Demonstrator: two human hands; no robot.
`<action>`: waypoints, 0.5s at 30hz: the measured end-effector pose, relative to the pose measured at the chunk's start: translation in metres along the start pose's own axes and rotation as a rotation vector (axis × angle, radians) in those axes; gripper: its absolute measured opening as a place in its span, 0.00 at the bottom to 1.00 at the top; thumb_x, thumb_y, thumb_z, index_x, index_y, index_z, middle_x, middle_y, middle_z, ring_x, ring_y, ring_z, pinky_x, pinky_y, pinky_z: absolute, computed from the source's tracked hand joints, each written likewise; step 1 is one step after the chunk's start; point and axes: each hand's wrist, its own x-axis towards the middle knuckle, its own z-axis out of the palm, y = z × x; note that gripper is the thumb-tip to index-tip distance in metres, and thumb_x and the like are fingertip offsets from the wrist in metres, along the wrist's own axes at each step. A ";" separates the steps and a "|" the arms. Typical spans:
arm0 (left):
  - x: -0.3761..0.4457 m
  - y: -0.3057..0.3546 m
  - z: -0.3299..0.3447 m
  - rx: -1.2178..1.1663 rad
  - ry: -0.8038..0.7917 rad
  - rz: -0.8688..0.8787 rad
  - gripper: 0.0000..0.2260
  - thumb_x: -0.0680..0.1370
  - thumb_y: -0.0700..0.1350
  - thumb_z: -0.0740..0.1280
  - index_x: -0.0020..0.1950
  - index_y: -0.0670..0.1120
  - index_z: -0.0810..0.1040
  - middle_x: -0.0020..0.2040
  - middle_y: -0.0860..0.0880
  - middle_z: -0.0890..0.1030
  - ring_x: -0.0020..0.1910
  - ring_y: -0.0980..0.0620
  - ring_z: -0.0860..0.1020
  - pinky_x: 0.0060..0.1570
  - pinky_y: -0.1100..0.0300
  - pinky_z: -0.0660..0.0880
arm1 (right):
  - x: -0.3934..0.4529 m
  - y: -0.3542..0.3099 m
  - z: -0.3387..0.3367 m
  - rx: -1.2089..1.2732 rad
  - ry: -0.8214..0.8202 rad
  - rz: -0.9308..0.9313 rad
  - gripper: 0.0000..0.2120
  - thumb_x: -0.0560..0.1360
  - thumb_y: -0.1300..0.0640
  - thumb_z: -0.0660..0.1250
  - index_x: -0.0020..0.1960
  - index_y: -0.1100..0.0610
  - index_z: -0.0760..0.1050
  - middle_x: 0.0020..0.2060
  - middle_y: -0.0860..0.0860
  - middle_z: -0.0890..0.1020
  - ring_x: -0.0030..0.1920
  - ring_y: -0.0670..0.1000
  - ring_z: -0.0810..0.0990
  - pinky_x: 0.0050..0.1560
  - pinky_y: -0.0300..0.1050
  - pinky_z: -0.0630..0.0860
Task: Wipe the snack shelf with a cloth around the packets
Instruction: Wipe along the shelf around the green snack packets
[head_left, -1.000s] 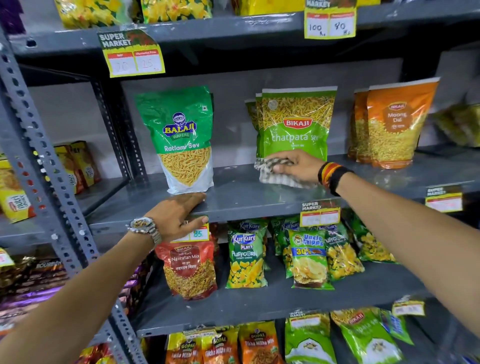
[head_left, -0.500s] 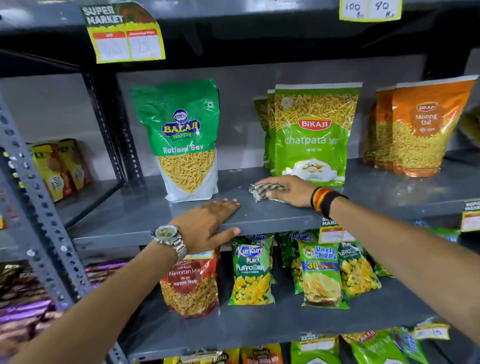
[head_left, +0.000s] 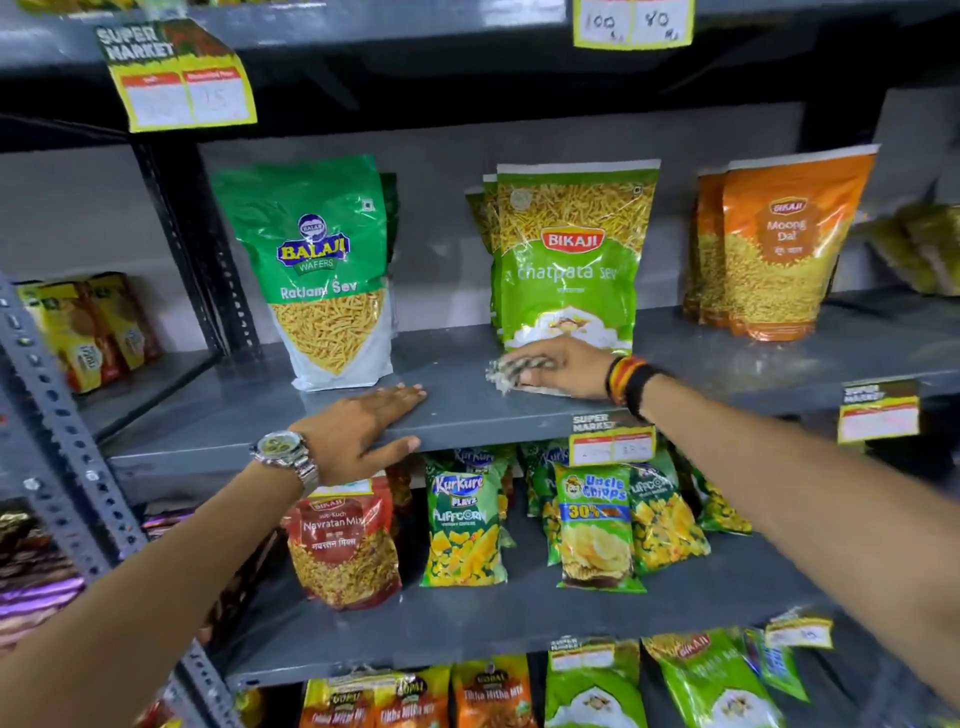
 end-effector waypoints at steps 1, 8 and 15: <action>-0.001 0.002 -0.001 -0.004 -0.004 -0.003 0.33 0.81 0.66 0.54 0.83 0.51 0.55 0.80 0.48 0.64 0.78 0.51 0.63 0.77 0.52 0.61 | -0.004 0.002 0.007 0.008 0.001 0.013 0.18 0.78 0.67 0.64 0.67 0.63 0.73 0.61 0.58 0.80 0.50 0.35 0.79 0.50 0.22 0.71; -0.002 0.010 -0.005 -0.016 -0.010 -0.033 0.32 0.81 0.64 0.56 0.82 0.51 0.58 0.79 0.49 0.66 0.77 0.52 0.65 0.77 0.54 0.60 | -0.068 -0.005 -0.024 0.066 -0.138 -0.019 0.18 0.78 0.58 0.67 0.68 0.52 0.74 0.61 0.44 0.80 0.58 0.36 0.78 0.60 0.28 0.71; 0.045 0.086 -0.004 -0.012 0.025 -0.021 0.36 0.79 0.70 0.54 0.79 0.48 0.64 0.76 0.48 0.71 0.72 0.49 0.72 0.72 0.54 0.67 | -0.056 0.025 -0.077 0.060 0.124 0.027 0.18 0.78 0.61 0.66 0.67 0.54 0.75 0.66 0.48 0.76 0.58 0.36 0.75 0.60 0.30 0.73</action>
